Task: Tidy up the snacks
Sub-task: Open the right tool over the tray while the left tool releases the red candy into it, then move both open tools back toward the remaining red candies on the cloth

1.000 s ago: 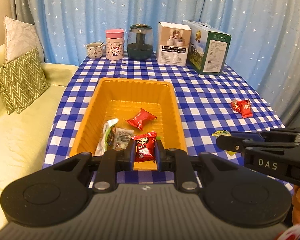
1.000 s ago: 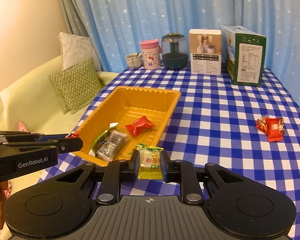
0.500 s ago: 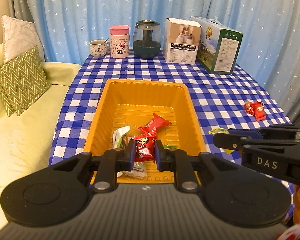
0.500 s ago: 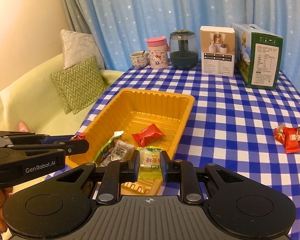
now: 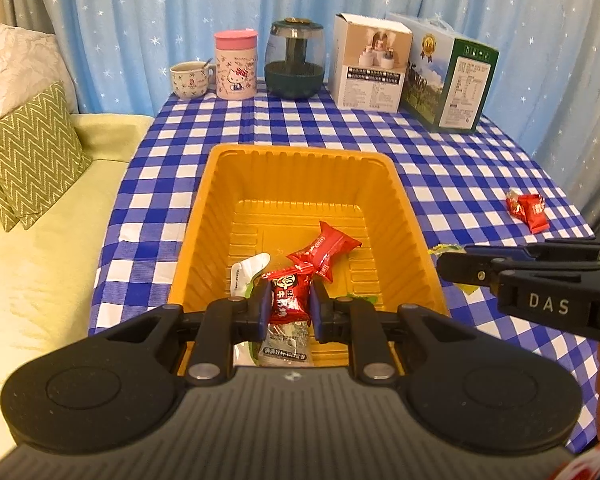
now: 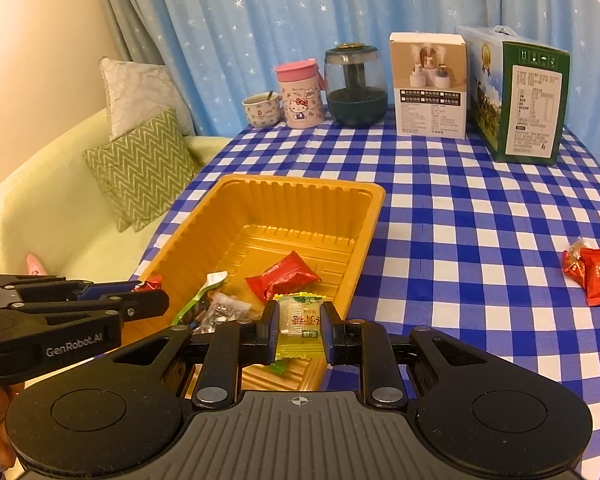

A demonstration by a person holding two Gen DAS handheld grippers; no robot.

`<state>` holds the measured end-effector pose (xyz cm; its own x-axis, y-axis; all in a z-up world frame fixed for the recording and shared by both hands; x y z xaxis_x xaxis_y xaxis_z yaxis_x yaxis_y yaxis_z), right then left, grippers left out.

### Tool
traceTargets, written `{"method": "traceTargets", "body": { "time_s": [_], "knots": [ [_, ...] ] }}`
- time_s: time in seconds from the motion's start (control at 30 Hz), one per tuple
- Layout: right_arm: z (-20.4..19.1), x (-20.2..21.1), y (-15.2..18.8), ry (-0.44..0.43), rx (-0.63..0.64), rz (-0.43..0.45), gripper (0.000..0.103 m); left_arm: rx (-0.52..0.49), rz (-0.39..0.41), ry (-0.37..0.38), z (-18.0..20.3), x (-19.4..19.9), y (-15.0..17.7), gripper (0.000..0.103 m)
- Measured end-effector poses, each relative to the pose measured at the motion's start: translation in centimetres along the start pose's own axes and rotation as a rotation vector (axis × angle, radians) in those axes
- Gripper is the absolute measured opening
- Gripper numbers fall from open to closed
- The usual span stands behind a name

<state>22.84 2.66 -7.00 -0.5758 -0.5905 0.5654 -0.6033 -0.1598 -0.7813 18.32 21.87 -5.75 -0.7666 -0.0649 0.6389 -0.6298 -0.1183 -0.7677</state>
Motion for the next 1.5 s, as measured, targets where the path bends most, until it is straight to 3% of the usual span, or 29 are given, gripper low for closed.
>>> {"method": "traceTargets", "body": {
  "time_s": [0.03,0.1,0.57,0.83,0.87,0.93,1.5],
  "knots": [
    [0.0,-0.2,0.0,0.000,-0.001,-0.001,0.022,-0.004,-0.004,0.002,0.0,-0.2,0.0,0.021],
    [0.1,-0.3,0.0,0.000,-0.003,-0.001,0.022,-0.010,-0.003,-0.007,0.0,-0.4,0.0,0.037],
    [-0.7,-0.6,-0.3,-0.030,-0.009,-0.003,0.022,0.014,0.009,-0.060,-1.6,1.3,0.6,0.038],
    [-1.1,-1.5,-0.6,-0.114,-0.077,-0.031,0.024,0.038,0.013,-0.072,-2.1,2.1,1.1,0.047],
    [-1.0,-1.5,-0.6,-0.107,-0.088,-0.032,0.028,0.040,0.013,-0.072,-2.2,2.3,1.1,0.048],
    [-0.4,-1.2,-0.6,-0.099,-0.119,-0.028,0.053,0.046,0.016,-0.071,-2.2,2.6,1.2,0.050],
    [3.4,7.4,2.1,0.074,-0.113,0.011,0.055,0.061,0.043,-0.041,2.5,7.1,2.1,0.064]
  ]
}}
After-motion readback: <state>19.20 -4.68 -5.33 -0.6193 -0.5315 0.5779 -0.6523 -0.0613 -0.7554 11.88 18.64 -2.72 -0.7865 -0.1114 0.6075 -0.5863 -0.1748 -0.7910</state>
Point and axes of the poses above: each gripper's, at about its wrist camera, not at the fingertips, and x roughly against the way its jaws point, z to its right, y to its underside, the point moved 1 cm from there along -x, roughly the way its jaws point, and after that the axes turned 8 degrees about z, right-handed, at the moved point
